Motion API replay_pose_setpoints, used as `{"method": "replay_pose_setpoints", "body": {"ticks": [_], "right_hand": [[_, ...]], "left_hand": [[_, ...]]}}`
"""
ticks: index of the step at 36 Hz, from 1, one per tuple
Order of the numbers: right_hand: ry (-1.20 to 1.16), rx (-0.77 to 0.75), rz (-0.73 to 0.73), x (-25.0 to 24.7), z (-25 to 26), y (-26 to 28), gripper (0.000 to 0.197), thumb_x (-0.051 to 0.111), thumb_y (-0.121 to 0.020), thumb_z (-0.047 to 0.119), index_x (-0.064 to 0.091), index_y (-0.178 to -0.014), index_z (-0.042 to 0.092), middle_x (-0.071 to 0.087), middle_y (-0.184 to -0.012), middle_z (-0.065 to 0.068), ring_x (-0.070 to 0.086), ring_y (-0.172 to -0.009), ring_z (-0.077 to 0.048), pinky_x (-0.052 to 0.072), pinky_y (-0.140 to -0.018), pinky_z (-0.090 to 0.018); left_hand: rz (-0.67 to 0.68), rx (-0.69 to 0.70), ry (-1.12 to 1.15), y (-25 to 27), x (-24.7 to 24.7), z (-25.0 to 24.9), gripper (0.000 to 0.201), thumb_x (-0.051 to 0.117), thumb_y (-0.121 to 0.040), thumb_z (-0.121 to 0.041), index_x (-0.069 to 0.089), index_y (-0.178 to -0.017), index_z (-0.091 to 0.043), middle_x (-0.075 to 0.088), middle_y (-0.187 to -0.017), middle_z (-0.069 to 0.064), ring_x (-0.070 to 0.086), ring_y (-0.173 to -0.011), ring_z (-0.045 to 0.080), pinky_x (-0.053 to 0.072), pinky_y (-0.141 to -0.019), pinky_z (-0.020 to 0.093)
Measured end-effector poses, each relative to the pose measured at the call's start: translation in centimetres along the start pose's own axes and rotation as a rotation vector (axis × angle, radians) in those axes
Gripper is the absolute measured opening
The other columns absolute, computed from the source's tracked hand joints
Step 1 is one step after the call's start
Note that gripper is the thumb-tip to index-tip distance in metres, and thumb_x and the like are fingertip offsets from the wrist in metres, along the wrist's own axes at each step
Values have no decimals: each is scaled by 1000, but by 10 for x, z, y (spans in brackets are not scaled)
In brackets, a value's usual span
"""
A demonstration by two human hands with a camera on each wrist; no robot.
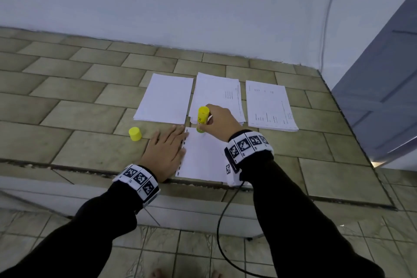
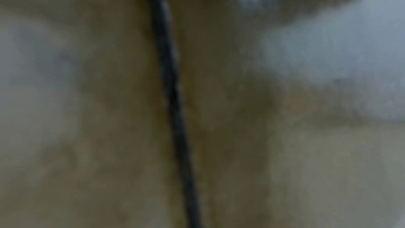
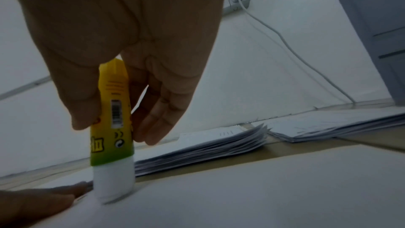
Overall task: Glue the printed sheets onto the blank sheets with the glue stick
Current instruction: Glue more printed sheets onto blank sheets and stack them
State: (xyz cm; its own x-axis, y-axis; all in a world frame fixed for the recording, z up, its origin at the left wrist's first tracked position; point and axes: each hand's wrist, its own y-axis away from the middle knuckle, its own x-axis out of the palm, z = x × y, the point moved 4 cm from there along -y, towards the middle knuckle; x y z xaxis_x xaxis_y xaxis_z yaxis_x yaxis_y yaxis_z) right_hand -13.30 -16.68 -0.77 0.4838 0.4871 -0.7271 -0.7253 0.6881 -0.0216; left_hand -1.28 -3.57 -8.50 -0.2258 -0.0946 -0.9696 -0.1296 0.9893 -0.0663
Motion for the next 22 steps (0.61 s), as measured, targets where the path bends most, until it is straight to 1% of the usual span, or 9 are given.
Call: {"method": "replay_pose_setpoints", "body": {"ticks": [2,4,6,7,9,11,14,17,22], "right_hand": [[-37,6,-19,-5,-2,11,17,73,-82,15,60,-81,4,67,-88,-8,61,-74,-18,49,-74,-30],[-60,22,-6,-9,-7,25,18,72,-82,17,60,-84,5,67,-89,-7,62,-79,-19,49,-73,-30],[-99,8,33,-12,-9,42,17,72,-83,19,61,-85,6,69,-89,-4,65,-82,-17,53,-75,-31],[-135,-7,50,-13,-9,52,16,73,-83,18,62,-84,6,70,-87,-1,65,-81,-13,52,-74,-27],[-190,-43,58,-18,-8,70,14,73,-84,13,64,-84,2,69,-80,7,64,-75,0,47,-68,-13],[-188,-65,51,-20,-10,84,12,73,-83,12,65,-84,2,68,-79,9,62,-73,2,44,-66,-8],[-160,-88,61,-18,-18,98,12,74,-82,14,64,-78,10,69,-89,1,64,-75,-6,47,-67,-12],[-143,-104,82,-11,-21,107,12,74,-80,12,63,-77,9,68,-89,-1,64,-75,-12,52,-69,-22],[-104,-113,74,-11,-22,102,10,72,-81,15,63,-81,11,66,-91,-2,61,-78,-14,52,-72,-29]], "left_hand": [[9,-10,7,0,0,0,75,6,-89,-54,33,-151,-22,25,-160,-5,16,-149,14,10,-119,47],[32,-20,9,-1,1,1,83,4,-86,-67,29,-152,-24,19,-162,-8,9,-149,10,6,-120,46],[54,-25,-7,-1,0,1,98,0,-79,-83,25,-154,-25,13,-163,-9,5,-150,10,4,-121,46],[71,-27,-25,-1,0,0,105,-2,-75,-88,23,-155,-25,11,-163,-9,4,-150,10,3,-121,46],[94,-28,-58,-2,-1,-1,114,-3,-67,-94,19,-155,-25,7,-164,-8,1,-150,11,2,-121,47],[102,-22,-81,-3,-1,-2,119,-2,-63,-96,17,-156,-24,7,-164,-7,1,-151,12,1,-121,47],[92,-20,-91,-3,1,-1,119,1,-64,-97,19,-155,-23,10,-164,-6,4,-151,14,3,-121,47],[108,-25,-118,-2,4,-1,119,-2,-63,-96,15,-156,-24,6,-164,-7,0,-151,12,3,-121,47],[108,-32,-132,-3,3,0,119,-5,-62,-96,13,-156,-25,4,-164,-7,-1,-151,12,5,-121,48]]}}
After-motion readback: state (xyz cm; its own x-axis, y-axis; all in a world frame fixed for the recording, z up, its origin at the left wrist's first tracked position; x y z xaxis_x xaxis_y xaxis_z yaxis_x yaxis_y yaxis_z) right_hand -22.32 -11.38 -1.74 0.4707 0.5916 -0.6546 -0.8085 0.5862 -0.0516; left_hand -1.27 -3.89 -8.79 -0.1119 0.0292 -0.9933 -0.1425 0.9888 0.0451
